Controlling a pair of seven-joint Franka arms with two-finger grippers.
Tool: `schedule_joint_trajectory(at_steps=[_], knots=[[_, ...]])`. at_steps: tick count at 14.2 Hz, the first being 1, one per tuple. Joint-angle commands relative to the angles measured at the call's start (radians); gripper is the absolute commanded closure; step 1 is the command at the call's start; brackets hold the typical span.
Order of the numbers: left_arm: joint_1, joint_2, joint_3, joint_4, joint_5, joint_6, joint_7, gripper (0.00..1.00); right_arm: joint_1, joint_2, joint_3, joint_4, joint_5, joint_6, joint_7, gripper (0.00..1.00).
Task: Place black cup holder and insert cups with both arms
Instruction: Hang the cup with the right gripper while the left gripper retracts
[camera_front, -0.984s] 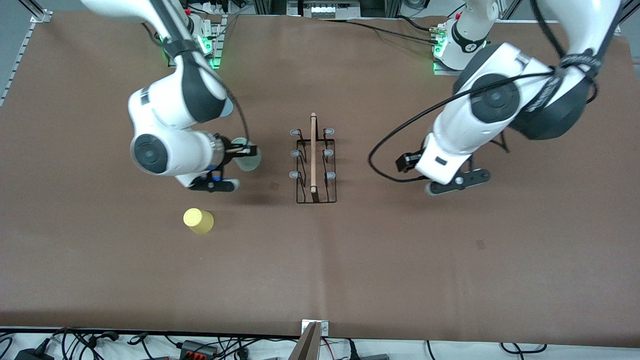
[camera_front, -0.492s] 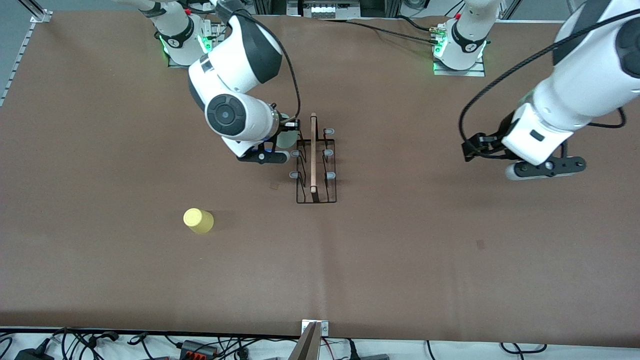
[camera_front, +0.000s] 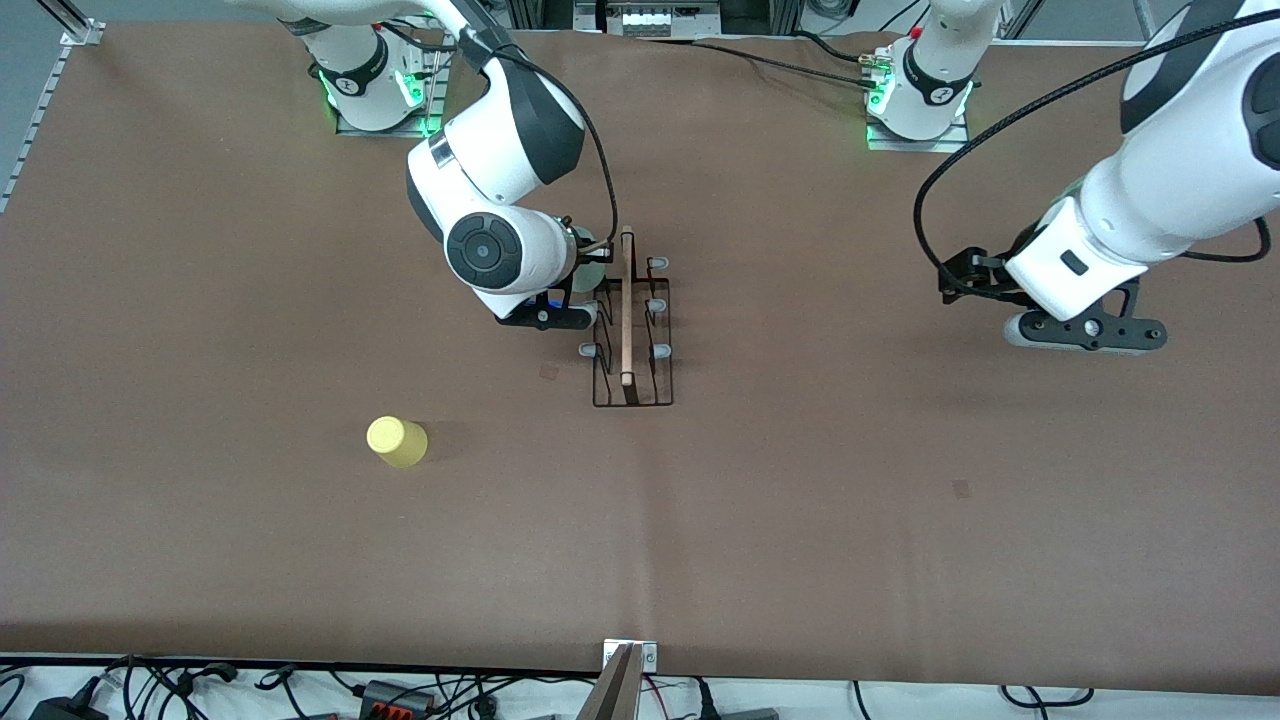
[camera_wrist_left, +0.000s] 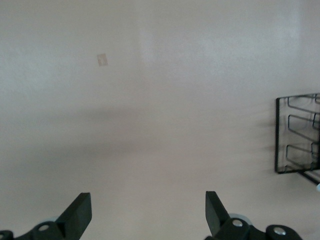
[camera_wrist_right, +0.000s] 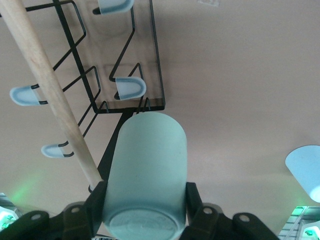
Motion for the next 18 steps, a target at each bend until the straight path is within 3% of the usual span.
schedule_joint_trajectory(at_steps=[1,3,7,10,11,12,13,16,18], knots=[[0.020,-0.096,0.060,-0.020,-0.015,-0.003,0.136,0.00,0.019,0.023,-0.008,0.021,0.021,-0.004,0.012,0.76],[-0.049,-0.142,0.191,-0.022,-0.075,0.001,0.224,0.00,0.019,0.031,-0.008,0.020,0.021,0.010,0.011,0.76],[-0.281,-0.208,0.550,-0.023,-0.156,-0.001,0.371,0.00,0.033,0.066,-0.008,0.020,0.020,0.043,0.012,0.76],[-0.374,-0.251,0.738,-0.067,-0.245,0.001,0.433,0.00,0.044,0.089,-0.008,0.020,0.006,0.054,0.009,0.75],[-0.432,-0.267,0.828,-0.084,-0.276,0.001,0.434,0.00,0.044,0.098,-0.009,0.018,0.006,0.053,0.009,0.69],[-0.494,-0.274,0.915,-0.098,-0.297,0.001,0.434,0.00,0.044,0.103,-0.009,0.020,0.007,0.054,0.012,0.44],[-0.534,-0.288,0.969,-0.114,-0.308,-0.001,0.436,0.00,0.044,0.104,-0.009,0.020,0.013,0.053,0.046,0.00],[-0.556,-0.417,0.990,-0.307,-0.311,0.100,0.434,0.00,0.042,0.089,-0.018,0.050,0.007,0.037,0.119,0.00],[-0.557,-0.417,0.994,-0.304,-0.313,0.111,0.434,0.00,0.016,0.048,-0.035,0.066,0.001,0.034,0.156,0.00]])
